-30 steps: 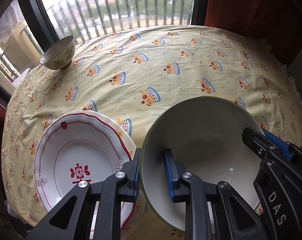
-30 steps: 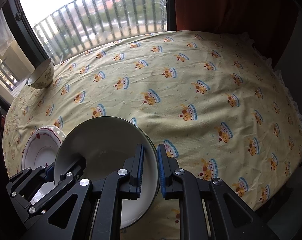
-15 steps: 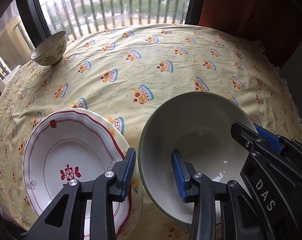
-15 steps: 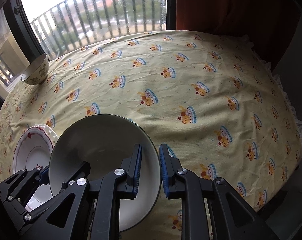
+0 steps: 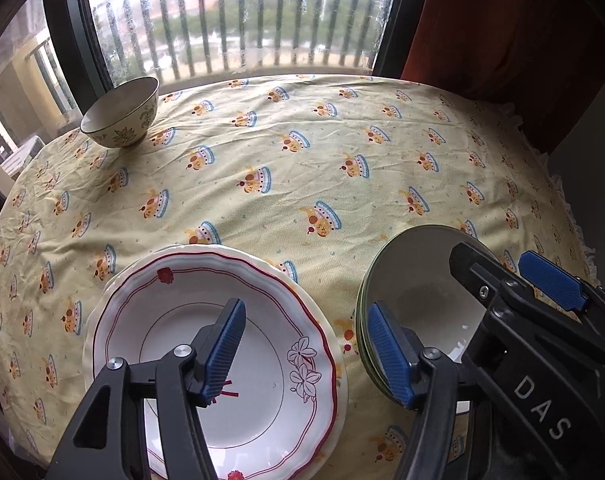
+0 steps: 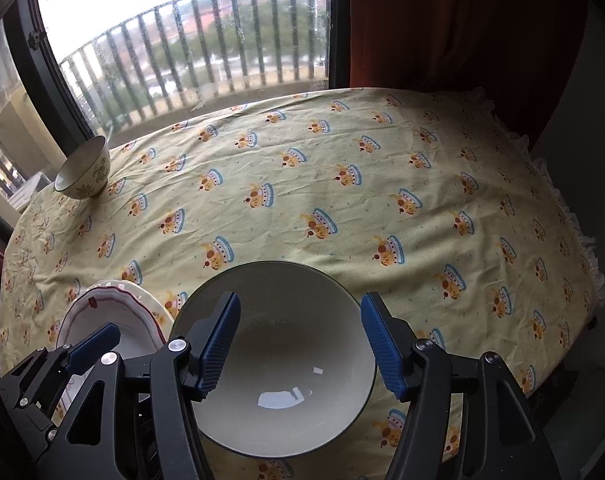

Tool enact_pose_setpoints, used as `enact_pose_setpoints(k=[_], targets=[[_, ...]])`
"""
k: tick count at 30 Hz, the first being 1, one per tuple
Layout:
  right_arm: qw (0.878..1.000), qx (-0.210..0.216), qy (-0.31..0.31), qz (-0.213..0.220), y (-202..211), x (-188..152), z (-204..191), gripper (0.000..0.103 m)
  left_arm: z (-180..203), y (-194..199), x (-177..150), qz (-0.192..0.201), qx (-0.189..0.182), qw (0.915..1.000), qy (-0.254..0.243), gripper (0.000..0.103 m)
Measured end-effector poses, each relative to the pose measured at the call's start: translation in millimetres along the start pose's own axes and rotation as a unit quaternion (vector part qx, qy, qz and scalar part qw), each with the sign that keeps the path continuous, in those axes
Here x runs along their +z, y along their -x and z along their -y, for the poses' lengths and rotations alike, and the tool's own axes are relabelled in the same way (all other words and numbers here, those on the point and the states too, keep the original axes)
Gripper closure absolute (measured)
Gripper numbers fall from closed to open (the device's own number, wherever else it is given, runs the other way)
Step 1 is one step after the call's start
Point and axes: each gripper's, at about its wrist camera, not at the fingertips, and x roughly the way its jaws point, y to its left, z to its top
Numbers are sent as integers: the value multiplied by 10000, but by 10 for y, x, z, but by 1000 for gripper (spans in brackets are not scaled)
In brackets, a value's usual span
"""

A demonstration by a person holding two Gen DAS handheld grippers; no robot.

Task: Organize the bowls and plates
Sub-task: 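Move both grippers to the small cream bowl by the window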

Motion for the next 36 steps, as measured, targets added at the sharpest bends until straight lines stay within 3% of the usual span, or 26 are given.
enact_pose_setpoints(k=[21, 36], targets=[[9993, 208, 135, 272, 173, 307, -1380, 36, -1275, 411, 322, 580, 300, 9979, 38, 23], [9973, 292, 87, 669, 86, 812, -2341, 36, -2221, 442, 970, 1114, 681, 9912, 229, 23]])
